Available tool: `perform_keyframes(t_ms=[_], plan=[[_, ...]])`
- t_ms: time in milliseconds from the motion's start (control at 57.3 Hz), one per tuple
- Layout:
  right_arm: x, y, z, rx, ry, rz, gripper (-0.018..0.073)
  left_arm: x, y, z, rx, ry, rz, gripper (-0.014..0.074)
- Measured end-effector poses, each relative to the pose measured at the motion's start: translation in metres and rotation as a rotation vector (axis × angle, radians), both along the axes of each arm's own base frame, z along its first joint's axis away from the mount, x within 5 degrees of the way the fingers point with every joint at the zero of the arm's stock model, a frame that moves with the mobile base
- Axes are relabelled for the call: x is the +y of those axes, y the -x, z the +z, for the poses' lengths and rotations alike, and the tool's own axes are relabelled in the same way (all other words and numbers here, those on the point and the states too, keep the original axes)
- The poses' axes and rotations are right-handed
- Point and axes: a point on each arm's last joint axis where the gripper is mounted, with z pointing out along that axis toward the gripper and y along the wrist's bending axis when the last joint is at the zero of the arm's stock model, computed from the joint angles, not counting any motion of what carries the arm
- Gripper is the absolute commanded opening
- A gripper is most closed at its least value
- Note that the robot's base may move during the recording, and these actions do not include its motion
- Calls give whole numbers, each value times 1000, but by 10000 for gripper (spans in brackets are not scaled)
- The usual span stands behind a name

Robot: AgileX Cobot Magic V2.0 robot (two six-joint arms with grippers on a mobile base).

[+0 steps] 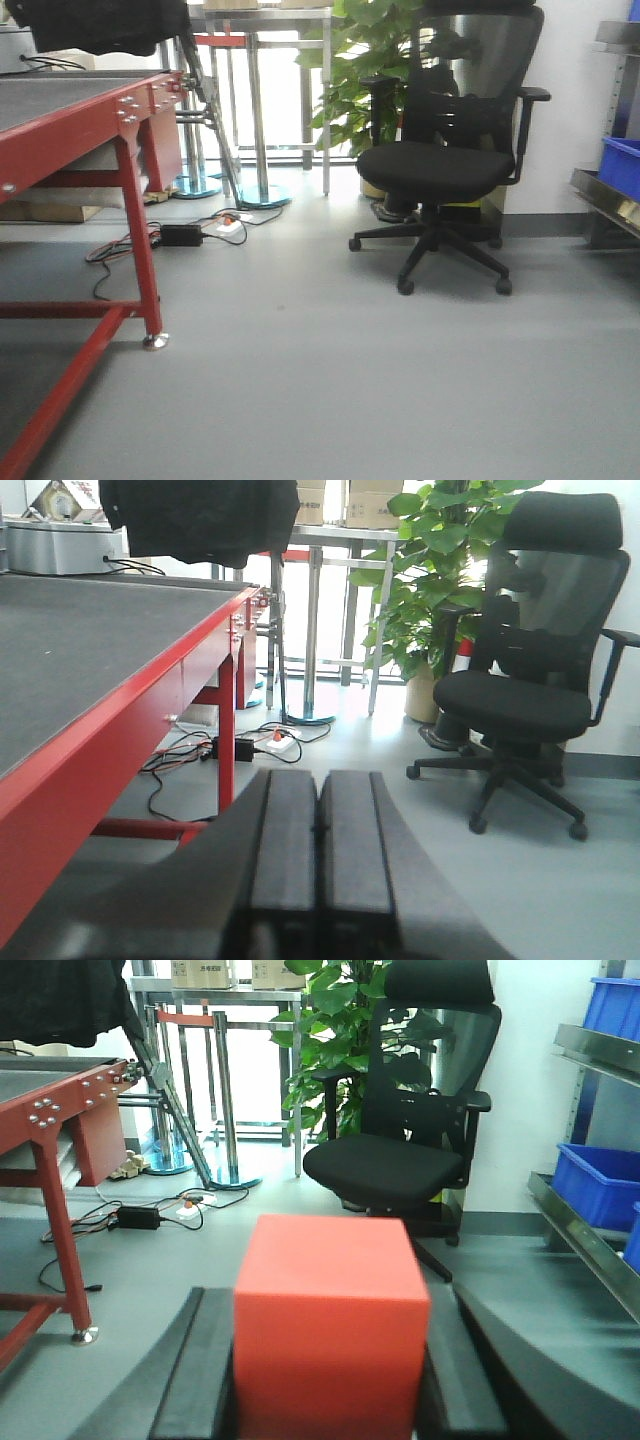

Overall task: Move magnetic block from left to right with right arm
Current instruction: 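Drive the base past the plant and chair, cube held in right gripper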

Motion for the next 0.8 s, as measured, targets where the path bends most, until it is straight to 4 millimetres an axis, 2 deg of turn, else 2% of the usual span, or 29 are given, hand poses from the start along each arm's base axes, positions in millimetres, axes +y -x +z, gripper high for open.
perform_keyframes(t_ms=[803], plan=[[0, 0, 0, 0, 0, 0, 319, 0, 0, 0, -2, 0, 0, -126]])
